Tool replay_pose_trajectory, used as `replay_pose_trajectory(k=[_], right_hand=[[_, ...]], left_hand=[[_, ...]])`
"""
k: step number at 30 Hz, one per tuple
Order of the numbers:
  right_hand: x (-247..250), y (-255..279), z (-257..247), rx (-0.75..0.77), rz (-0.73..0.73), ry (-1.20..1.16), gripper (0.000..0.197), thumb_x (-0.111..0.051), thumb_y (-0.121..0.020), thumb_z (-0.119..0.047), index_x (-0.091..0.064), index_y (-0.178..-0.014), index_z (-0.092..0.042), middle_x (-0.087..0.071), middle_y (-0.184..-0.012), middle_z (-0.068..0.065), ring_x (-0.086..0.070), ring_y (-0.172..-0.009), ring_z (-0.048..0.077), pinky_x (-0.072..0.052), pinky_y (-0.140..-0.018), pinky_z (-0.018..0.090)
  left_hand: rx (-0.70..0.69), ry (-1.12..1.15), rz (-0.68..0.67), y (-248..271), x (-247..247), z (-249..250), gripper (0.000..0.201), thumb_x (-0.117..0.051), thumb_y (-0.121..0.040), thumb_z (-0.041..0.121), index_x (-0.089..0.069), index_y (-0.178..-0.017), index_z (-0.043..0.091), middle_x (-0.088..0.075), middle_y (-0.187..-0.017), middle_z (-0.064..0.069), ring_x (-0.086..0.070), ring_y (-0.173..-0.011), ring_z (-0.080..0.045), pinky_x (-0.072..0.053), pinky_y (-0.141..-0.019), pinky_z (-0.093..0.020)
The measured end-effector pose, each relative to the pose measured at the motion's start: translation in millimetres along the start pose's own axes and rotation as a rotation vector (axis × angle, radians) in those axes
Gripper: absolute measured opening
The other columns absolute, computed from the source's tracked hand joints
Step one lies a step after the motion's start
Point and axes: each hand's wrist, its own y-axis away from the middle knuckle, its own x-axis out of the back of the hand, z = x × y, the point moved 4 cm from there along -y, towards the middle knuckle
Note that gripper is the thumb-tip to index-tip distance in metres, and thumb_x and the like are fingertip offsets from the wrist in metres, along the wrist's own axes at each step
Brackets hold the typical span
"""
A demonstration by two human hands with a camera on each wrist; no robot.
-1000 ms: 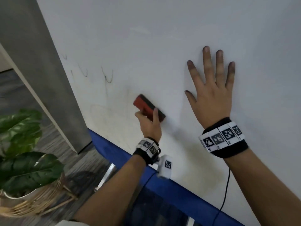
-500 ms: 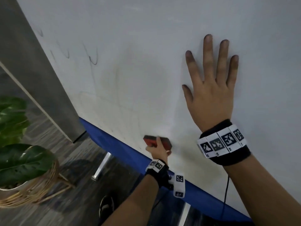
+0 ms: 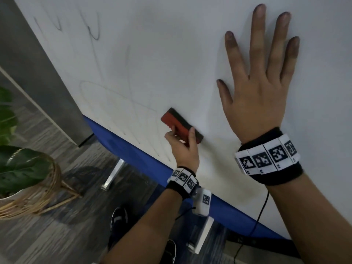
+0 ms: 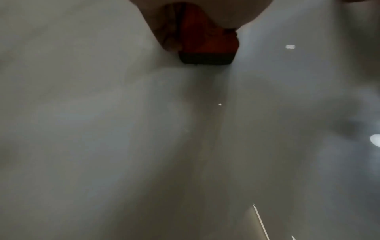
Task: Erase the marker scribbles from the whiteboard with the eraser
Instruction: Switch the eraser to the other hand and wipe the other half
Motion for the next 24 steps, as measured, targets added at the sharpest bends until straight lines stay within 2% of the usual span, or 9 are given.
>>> replay_pose_trajectory(k=[2,5,6,8,13,16,18,21,24], right_hand=[[-5,7,0,0.015,-0.022,0.012,0.078,-0.061,-0.098,-0.039,-0.020,-0.162,-0.024,-0.017,-0.168,0.018,-0.017,-0.152,0.049,-0.005,-0.124,0.055],[-12,18,-3,0.027,-0.015,0.045,0.078,-0.061,-0.098,-0.043,-0.021,-0.162,-0.024,-0.020,-0.167,0.017,-0.020,-0.152,0.048,-0.002,-0.124,0.053],[-14,19,-4,0.025,-0.009,0.047,0.078,-0.060,-0.098,-0.043,-0.021,-0.162,-0.024,-0.021,-0.167,0.017,-0.021,-0.151,0.048,-0.003,-0.123,0.053],[-15,20,-6,0.012,-0.007,0.035,0.077,-0.059,-0.099,-0.044,-0.021,-0.162,-0.024,-0.021,-0.167,0.017,-0.021,-0.151,0.048,-0.004,-0.124,0.053],[-18,21,-11,-0.041,-0.018,0.032,0.076,-0.056,-0.099,-0.046,-0.020,-0.163,-0.024,-0.020,-0.167,0.019,-0.020,-0.151,0.050,-0.005,-0.124,0.057],[-19,23,-12,-0.056,-0.021,0.027,0.074,-0.056,-0.099,-0.046,-0.023,-0.162,-0.024,-0.022,-0.166,0.021,-0.021,-0.150,0.052,-0.008,-0.124,0.059],[-19,25,-12,-0.048,-0.022,0.028,0.074,-0.056,-0.099,-0.046,-0.024,-0.162,-0.024,-0.022,-0.166,0.021,-0.021,-0.150,0.052,-0.009,-0.124,0.059],[-19,30,-10,-0.019,-0.046,0.028,0.075,-0.056,-0.099,-0.045,-0.022,-0.162,-0.026,-0.020,-0.167,0.019,-0.019,-0.150,0.052,-0.007,-0.124,0.057],[-21,33,-9,0.002,-0.053,0.048,0.074,-0.056,-0.100,-0.045,-0.021,-0.162,-0.027,-0.019,-0.168,0.017,-0.019,-0.151,0.051,-0.006,-0.124,0.056]], left_hand=[[0.158,0.001,0.113,-11,20,-46,0.038,-0.059,-0.101,0.028,-0.035,-0.126,0.014,-0.060,-0.116,-0.003,-0.067,-0.092,0.002,-0.062,-0.081,-0.028],[0.489,0.000,0.262,-17,35,-106,0.045,-0.056,-0.102,0.037,-0.033,-0.130,0.010,-0.056,-0.129,-0.018,-0.065,-0.108,-0.036,-0.060,-0.086,-0.055],[0.585,-0.008,0.294,-16,35,-117,0.049,-0.055,-0.102,0.038,-0.032,-0.133,0.008,-0.054,-0.132,-0.017,-0.063,-0.110,-0.038,-0.059,-0.086,-0.058],[0.661,0.024,0.312,-8,27,-117,0.051,-0.051,-0.105,0.034,-0.028,-0.138,0.004,-0.051,-0.132,-0.014,-0.060,-0.108,-0.035,-0.058,-0.087,-0.060],[0.388,0.005,0.074,35,-6,-74,0.038,-0.051,-0.105,0.029,-0.031,-0.128,0.006,-0.062,-0.116,-0.009,-0.069,-0.090,-0.025,-0.062,-0.067,-0.037],[0.369,-0.021,0.048,34,-2,-95,0.034,-0.054,-0.104,0.028,-0.033,-0.123,0.010,-0.064,-0.115,-0.009,-0.070,-0.094,-0.027,-0.063,-0.072,-0.038],[0.465,-0.082,0.102,15,18,-133,0.037,-0.054,-0.104,0.026,-0.033,-0.127,0.006,-0.061,-0.124,-0.018,-0.068,-0.101,-0.036,-0.061,-0.081,-0.051],[0.816,-0.128,0.210,-32,55,-194,0.049,-0.054,-0.104,0.022,-0.033,-0.141,0.000,-0.053,-0.136,-0.023,-0.059,-0.118,-0.046,-0.055,-0.083,-0.058],[0.850,-0.215,0.380,-98,83,-237,0.058,-0.045,-0.103,0.032,-0.031,-0.150,0.001,-0.051,-0.143,-0.025,-0.056,-0.124,-0.045,-0.049,-0.101,-0.057]])
